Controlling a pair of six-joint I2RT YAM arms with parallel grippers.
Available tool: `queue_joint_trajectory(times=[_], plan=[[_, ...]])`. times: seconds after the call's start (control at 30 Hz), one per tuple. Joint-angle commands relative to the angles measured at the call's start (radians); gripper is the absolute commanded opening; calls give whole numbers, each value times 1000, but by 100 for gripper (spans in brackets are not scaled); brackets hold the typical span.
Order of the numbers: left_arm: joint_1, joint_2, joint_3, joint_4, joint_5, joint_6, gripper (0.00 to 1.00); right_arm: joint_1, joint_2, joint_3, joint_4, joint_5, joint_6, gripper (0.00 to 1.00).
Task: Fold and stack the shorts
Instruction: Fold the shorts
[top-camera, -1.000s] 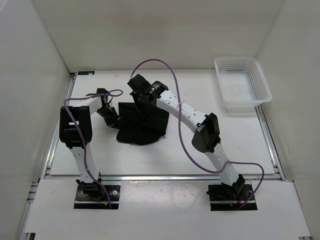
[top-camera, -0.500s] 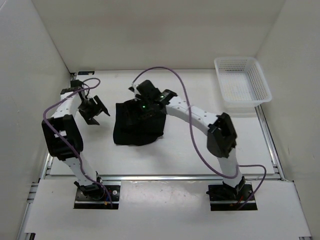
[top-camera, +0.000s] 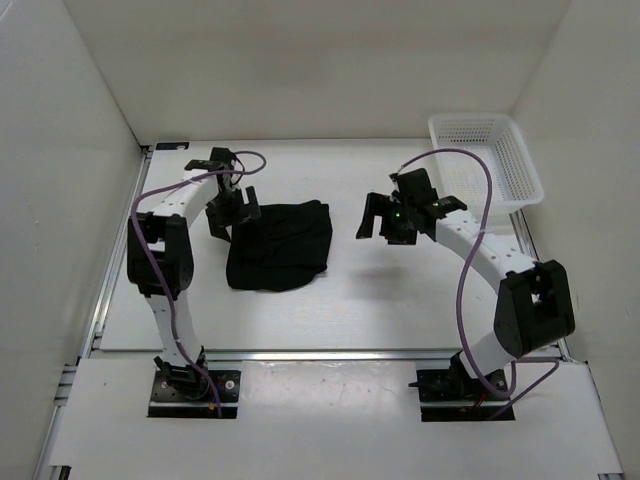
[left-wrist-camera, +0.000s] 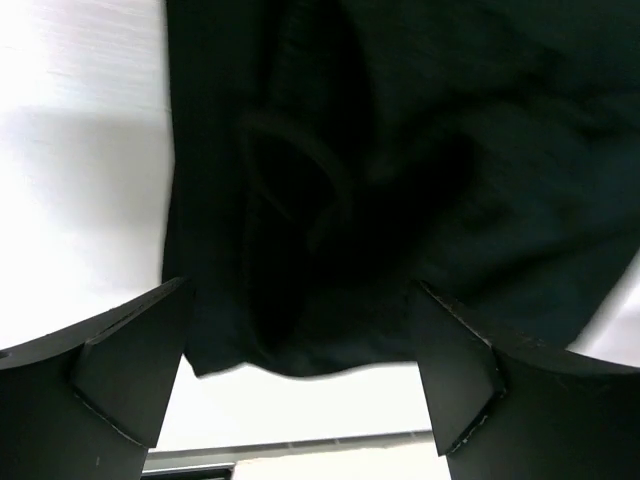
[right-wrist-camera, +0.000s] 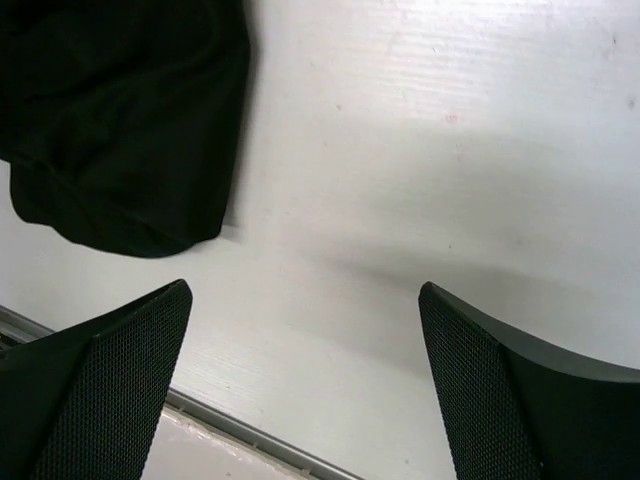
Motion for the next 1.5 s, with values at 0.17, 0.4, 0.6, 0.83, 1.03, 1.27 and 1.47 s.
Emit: queue_joint_trajectory(times=[0.17,0.4,0.6,0.83,1.03,1.27,1.47], plan=[[-12,85,58,9,-21,46,90,-43,-103,-63,-13,2,10,99],[-44,95,38,18,24,46,74,-71,-103,-63,-13,2,1,99],[-53,118,28,18,56,46,95,-71,-94,-63,-13,-7,1,99],[-53,90,37,18,93,46,44,-71,-76,-63,-13,-7,1,100],[-53,78,95,-35,84,46,10,-71,24,-15,-2,-83,1,100],[3,-86,159,-92,27,16,10,-51,55,40,-2,-83,-8,100],[115,-180,34,-66,27,5,10,-31,76,60,-13,-83,-30,100]])
